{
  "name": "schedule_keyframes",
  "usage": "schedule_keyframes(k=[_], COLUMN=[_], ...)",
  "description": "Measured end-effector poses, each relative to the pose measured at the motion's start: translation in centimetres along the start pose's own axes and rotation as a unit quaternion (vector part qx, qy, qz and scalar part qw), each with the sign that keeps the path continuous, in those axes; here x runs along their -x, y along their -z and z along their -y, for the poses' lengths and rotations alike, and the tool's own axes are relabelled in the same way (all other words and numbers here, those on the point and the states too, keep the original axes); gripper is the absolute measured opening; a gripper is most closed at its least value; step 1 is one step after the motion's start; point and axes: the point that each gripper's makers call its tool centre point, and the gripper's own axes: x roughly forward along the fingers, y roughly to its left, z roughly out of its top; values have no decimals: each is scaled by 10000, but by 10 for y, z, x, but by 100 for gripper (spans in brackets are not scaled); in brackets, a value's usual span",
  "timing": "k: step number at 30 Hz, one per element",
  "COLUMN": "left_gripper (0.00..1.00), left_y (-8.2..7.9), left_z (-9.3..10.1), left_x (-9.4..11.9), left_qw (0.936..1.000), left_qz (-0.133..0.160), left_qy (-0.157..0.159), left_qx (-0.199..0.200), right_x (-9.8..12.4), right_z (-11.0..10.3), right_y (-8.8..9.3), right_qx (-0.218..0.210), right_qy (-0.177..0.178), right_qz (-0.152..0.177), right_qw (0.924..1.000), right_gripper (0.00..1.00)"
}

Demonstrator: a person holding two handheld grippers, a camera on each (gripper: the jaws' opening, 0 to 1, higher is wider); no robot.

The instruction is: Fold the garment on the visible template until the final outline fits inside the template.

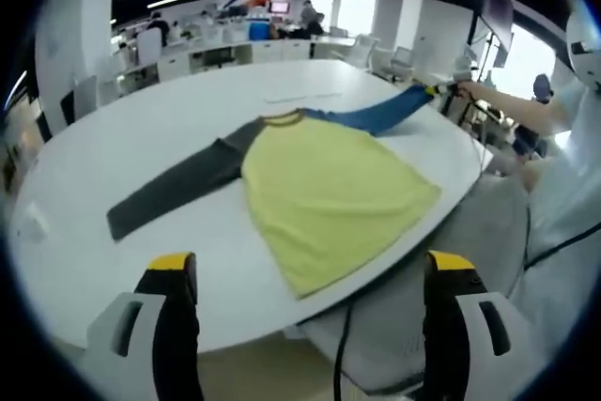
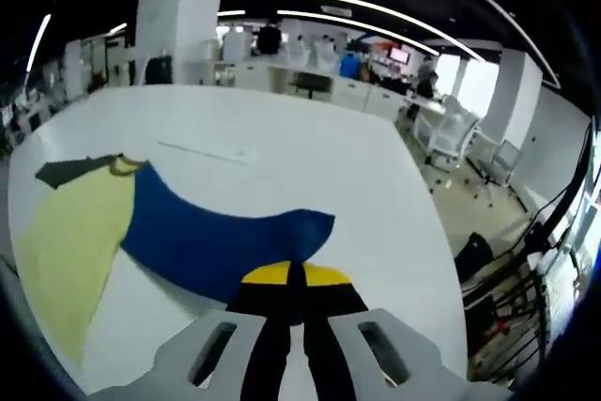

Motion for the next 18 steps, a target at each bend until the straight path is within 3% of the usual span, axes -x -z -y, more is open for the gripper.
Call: schedule_keyframes(k=[6,18], left_gripper=[97,96], left_y=[-1,2], left_z=[1,3], left_x=[1,5], left_qw=[10000,9999], left_qz=[42,103], left_qy=[18,69], left_qx=[-60,-78], right_x=[11,44], right_z=[-2,-31], right_y=[-21,-52], right_qx=[285,843], right_qy=[1,-101], right_qz=[191,506], right_qw=[9994,9951], right_gripper=[3,3])
